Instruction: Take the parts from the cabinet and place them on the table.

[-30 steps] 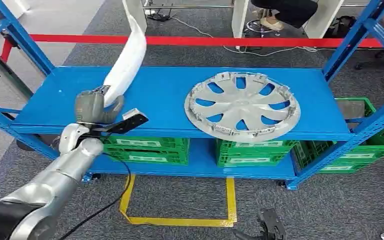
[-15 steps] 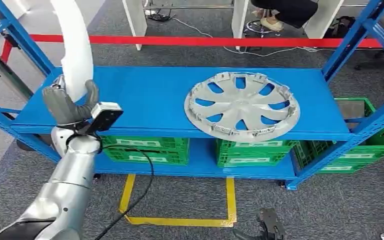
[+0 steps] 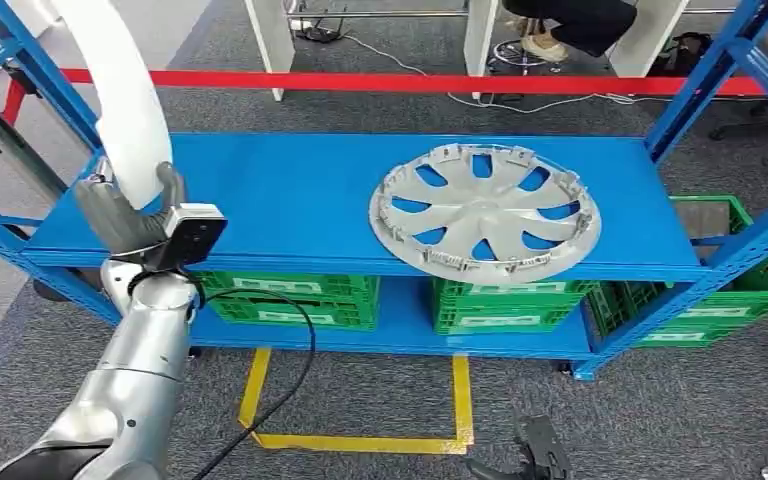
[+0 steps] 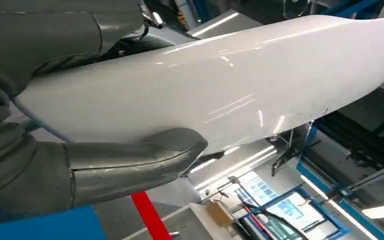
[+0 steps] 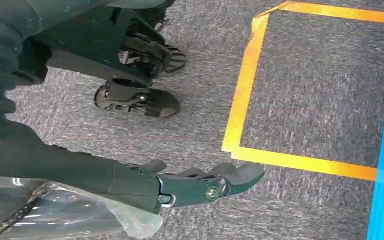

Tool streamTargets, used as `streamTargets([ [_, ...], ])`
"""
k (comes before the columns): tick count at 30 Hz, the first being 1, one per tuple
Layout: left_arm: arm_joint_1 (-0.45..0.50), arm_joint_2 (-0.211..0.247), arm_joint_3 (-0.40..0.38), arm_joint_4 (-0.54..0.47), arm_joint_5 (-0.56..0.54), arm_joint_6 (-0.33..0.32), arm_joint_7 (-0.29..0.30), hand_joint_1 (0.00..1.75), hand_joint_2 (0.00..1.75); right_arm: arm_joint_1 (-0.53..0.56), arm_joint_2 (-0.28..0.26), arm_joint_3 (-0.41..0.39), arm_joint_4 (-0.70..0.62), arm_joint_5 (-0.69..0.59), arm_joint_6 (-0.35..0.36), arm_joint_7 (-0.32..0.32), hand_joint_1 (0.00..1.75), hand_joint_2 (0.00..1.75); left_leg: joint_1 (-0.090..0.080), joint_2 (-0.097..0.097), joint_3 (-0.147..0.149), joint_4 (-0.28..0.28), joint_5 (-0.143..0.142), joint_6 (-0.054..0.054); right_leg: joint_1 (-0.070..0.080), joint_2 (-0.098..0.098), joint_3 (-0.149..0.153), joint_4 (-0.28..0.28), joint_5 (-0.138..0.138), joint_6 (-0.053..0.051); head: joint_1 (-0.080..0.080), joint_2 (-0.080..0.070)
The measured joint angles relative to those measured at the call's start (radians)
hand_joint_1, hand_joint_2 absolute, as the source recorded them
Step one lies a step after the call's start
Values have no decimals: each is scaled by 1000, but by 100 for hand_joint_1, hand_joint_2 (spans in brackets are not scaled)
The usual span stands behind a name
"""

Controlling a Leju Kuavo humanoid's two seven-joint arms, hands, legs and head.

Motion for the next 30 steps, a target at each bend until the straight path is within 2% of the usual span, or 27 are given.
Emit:
streamTargets([
  [12, 0, 22, -38, 0, 37, 0, 0, 175, 175, 0, 0, 0, 0, 9, 0, 2, 0, 175, 0, 0, 0, 0, 0, 0, 0, 0, 0, 0, 0, 0, 0, 0],
  [20, 0, 43, -65, 6, 117, 0, 0, 175, 175, 0, 0, 0, 0, 10, 1, 7, 0, 175, -1, 0, -4, 9, -4, 5, -2, 0, 0, -1, 2, 4, 0, 0],
  [24, 0, 50, -73, 8, 119, 0, 0, 175, 175, -1, 0, -1, 0, 10, 2, 8, 0, 175, -3, 0, -8, 17, -7, 12, -3, 0, 0, -1, 4, 12, 0, 0],
  [26, -1, 53, -76, 8, 119, 0, 0, 175, 175, -1, 2, -2, 0, 10, 2, 8, 0, 175, -6, 0, -9, 17, -4, 20, -6, 0, 2, -7, 8, 20, 0, 0],
  [27, -2, 53, -77, 8, 119, 0, 0, 175, 175, -2, 2, -2, 0, 10, 2, 8, 0, 175, 2, 1, 0, -5, 7, 30, -3, 0, 2, -8, 6, 27, 0, 0],
  [28, -2, 52, -79, 8, 119, 0, 0, 175, 175, -1, 2, -2, -1, 10, 2, 7, 0, 175, 4, 5, 6, -15, 13, 34, -3, -2, -11, 8, -11, 27, 1, 0],
  [29, -6, 52, -81, 8, 119, 0, 0, 175, 175, -3, 2, -2, -1, 10, 2, 8, 0, 175, 6, 5, 7, -19, 15, 40, -3, -1, -31, 56, -42, 26, 2, 0],
  [30, -6, 52, -82, 8, 119, 0, 0, 175, 175, -3, 2, -2, -1, 10, 2, 8, 0, 175, 6, 5, 6, -19, 15, 40, -3, -2, -64, 130, -78, 28, 3, 0],
])
